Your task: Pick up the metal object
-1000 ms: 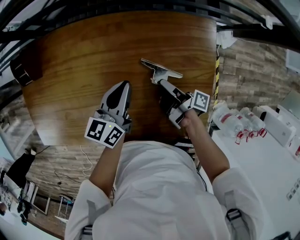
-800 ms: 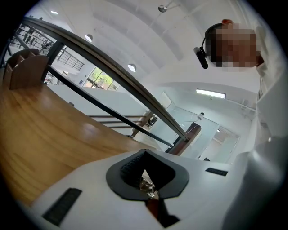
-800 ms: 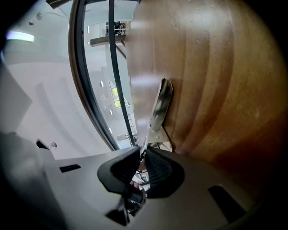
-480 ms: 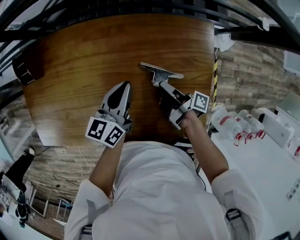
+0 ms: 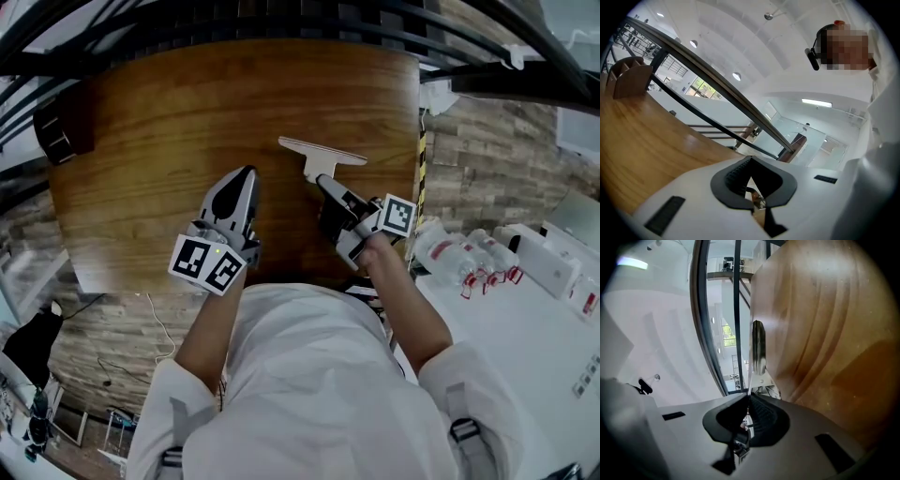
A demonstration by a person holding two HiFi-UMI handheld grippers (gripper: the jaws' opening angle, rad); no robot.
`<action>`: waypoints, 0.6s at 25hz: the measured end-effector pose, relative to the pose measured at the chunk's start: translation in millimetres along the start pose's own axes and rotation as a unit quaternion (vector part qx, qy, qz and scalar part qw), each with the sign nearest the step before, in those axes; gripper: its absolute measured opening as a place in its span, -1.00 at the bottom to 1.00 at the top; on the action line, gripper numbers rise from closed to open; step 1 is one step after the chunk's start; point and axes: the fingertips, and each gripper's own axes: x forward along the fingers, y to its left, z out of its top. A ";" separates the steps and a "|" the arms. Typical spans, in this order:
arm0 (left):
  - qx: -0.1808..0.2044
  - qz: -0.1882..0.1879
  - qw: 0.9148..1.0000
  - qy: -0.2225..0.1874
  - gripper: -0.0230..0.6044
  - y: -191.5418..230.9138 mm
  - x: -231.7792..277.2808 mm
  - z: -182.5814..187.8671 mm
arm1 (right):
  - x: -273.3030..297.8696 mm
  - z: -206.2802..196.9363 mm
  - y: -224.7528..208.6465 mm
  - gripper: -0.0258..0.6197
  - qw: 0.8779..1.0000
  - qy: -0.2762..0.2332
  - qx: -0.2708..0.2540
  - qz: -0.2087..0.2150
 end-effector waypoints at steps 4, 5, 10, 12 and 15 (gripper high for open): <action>0.001 -0.004 1.000 -0.009 -0.89 -4.9 -9.3 6.6 | -0.3 -10.6 16.9 -0.83 1.000 0.011 -0.021 0.012; 0.002 -0.006 1.000 -0.011 -0.89 -6.2 -12.4 9.1 | 0.4 -14.1 22.3 -0.83 0.999 0.014 -0.029 0.014; 0.001 -0.010 1.000 -0.027 -0.89 -8.8 -32.2 22.9 | 4.4 -30.1 52.9 -0.83 0.996 0.022 -0.080 0.029; 0.003 -0.015 0.999 -0.038 -0.89 -11.5 -40.0 28.6 | 3.9 -34.1 69.3 -0.83 0.994 0.022 -0.105 0.036; 0.010 -0.026 0.998 -0.057 -0.89 -18.4 -52.4 40.2 | 2.1 -41.3 98.1 -0.83 0.987 0.021 -0.148 0.052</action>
